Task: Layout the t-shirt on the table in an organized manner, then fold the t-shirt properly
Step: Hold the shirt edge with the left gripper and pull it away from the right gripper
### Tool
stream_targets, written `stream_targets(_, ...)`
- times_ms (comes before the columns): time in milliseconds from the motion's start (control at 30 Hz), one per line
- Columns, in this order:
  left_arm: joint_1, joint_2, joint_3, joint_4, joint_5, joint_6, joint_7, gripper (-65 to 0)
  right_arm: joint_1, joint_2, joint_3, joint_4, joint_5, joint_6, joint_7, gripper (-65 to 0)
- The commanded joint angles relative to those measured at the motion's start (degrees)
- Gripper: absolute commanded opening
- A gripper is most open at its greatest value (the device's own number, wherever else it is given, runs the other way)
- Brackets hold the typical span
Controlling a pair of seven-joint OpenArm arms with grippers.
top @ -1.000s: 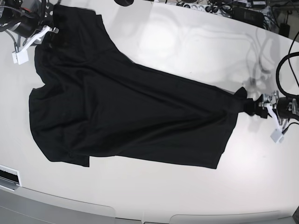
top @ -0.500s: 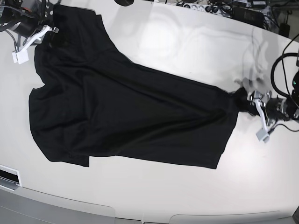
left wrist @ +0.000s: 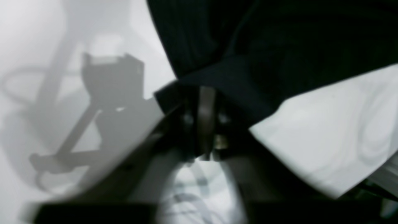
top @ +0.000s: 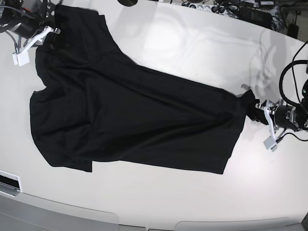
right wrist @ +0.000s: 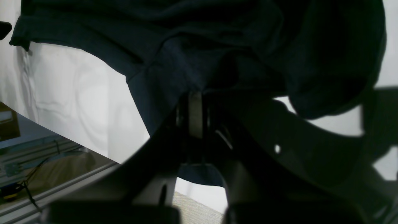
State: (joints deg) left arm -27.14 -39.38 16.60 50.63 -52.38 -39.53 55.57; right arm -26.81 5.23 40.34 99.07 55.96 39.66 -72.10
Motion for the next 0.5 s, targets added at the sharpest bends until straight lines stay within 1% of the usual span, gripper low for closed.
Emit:
stream_targets(0,-1.4,-1.2,-0.4,0.7,-1.1,-0.5,-0.3,-38.3,-0.2,0.7,0.3,1.0,1.1,0.3,0.5,-65.0)
stream_targets(33,-1.2,-1.2,-0.4,0.7,-1.3,-0.5,-0.5,-33.6,-0.2,0.7,0.3,1.0,1.1,0.3,0.5,-65.0)
stream_targets(67,-1.1,-1.1,-0.4,0.7,-1.0,-0.5,-1.3,-32.4,-0.2,0.7,0.3,1.0,1.1,0.3,0.5,-65.0)
stream_targets(233,-1.0,1.3,-0.4,0.7,5.6,-0.5,-5.1,-32.5,-0.2,0.7,0.3,1.1,1.1,0.3,0.5,-65.0)
stream_targets(367,-1.0,3.3,-0.4,0.7,7.6,-0.5,-5.0,-32.6,-0.2,0.7,0.3,1.0,1.0,0.3,0.5,-65.0)
stream_targets(400,-1.0,3.7,-0.4,0.7,8.0,-0.5,-5.0,-33.8,-0.2,0.7,0.3,1.0,1.1,0.3,0.5,-65.0)
stream_targets(433,-1.0,3.9,-0.4,0.7,8.2,-0.5,-5.0,-37.5,-0.2,0.7,0.3,1.0,1.0,0.3,0.5,-65.0)
stream_targets(467,-1.0,4.0,-0.4,0.7,8.3,-0.5,-5.0,-43.3,-0.2,0.7,0.3,1.1,1.0,0.3,0.5,-65.0)
